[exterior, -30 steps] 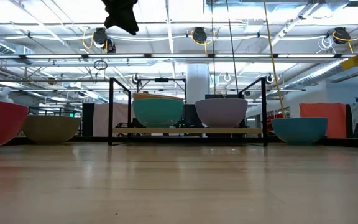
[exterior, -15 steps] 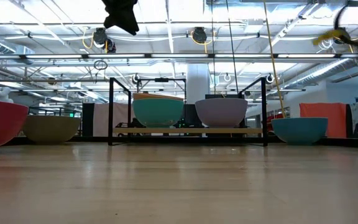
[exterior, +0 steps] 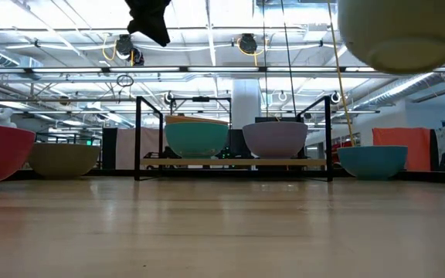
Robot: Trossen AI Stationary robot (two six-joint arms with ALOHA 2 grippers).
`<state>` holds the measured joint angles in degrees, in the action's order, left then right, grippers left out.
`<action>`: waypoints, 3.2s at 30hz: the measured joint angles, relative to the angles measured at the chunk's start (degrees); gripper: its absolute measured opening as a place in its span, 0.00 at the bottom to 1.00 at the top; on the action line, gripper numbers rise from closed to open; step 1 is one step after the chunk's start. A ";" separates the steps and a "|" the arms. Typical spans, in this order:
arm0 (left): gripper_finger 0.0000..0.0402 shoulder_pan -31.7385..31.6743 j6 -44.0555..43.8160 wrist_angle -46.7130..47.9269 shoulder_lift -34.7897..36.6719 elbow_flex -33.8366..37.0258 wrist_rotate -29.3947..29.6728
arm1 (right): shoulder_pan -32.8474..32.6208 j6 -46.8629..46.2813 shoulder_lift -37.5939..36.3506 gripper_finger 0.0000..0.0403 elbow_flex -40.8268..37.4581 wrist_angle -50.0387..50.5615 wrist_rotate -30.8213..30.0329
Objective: Place and stack bowls onto a shelf
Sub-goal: Stack the green bowl on top of the purple bowl on the shelf
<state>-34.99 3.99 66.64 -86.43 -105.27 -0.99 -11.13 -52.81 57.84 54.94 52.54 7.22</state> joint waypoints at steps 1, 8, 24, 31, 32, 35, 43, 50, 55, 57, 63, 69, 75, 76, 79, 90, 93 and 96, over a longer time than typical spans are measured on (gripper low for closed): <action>0.28 0.01 0.23 0.00 0.00 0.00 0.02 | 1.58 2.46 0.62 0.00 1.46 1.10 0.00; 0.28 0.01 0.30 0.01 0.00 0.00 0.02 | 14.35 15.62 7.17 0.00 13.22 11.46 -0.74; 0.28 0.01 -3.19 -0.03 0.00 0.00 0.09 | 40.52 48.48 24.62 0.00 38.95 12.45 -1.13; 0.28 0.01 -4.20 -0.03 0.00 0.00 0.09 | 47.83 56.28 32.45 0.00 45.21 12.35 5.92; 0.28 0.00 -4.24 -0.03 0.00 0.00 0.10 | 48.46 57.18 33.67 0.00 45.75 12.41 6.49; 0.28 0.00 -4.56 -0.07 0.00 0.00 0.09 | 50.34 58.98 37.00 0.00 46.35 12.53 6.60; 0.28 0.01 -4.55 -0.12 0.00 0.00 0.09 | 54.32 62.89 44.98 0.00 46.43 14.24 6.54; 0.28 0.01 -4.54 -0.13 0.00 0.00 0.09 | 55.55 67.63 49.11 0.00 46.43 14.11 6.43; 0.28 0.01 -4.52 -0.14 0.00 0.00 0.07 | 55.80 71.34 50.97 0.00 46.45 12.98 6.44; 0.28 0.01 -4.52 -0.16 0.00 0.00 0.07 | 55.80 71.73 51.62 0.01 46.45 12.37 6.23; 0.28 0.01 -4.52 -0.16 0.00 0.00 0.07 | 55.80 73.48 52.05 0.06 46.45 9.26 6.36; 0.28 0.00 -4.50 -0.16 0.00 0.00 0.07 | 55.69 73.68 51.67 0.16 46.45 7.53 6.36; 0.28 0.01 -4.43 -0.16 0.00 0.00 0.07 | 55.30 73.70 50.92 0.28 46.45 7.87 6.34; 0.28 0.01 -4.12 -0.14 0.00 0.00 0.07 | 55.15 74.12 50.64 0.30 46.45 7.92 6.34; 0.28 0.01 -3.68 -0.10 0.00 0.00 0.07 | 54.43 76.20 48.68 0.33 46.45 7.92 6.34; 0.28 0.01 -3.72 -0.07 0.00 0.00 0.04 | 51.12 80.58 39.49 0.31 46.45 3.06 6.20; 0.28 -0.01 -3.81 -0.05 0.00 0.00 0.04 | 51.10 80.91 39.52 0.28 46.45 0.58 6.12; 0.28 -0.01 -4.20 -0.02 0.00 0.00 0.04 | 51.14 81.56 40.19 0.17 46.45 -0.48 5.60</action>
<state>-35.00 -0.21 66.62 -86.43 -105.27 -0.95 40.01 28.75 98.03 101.38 52.06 12.82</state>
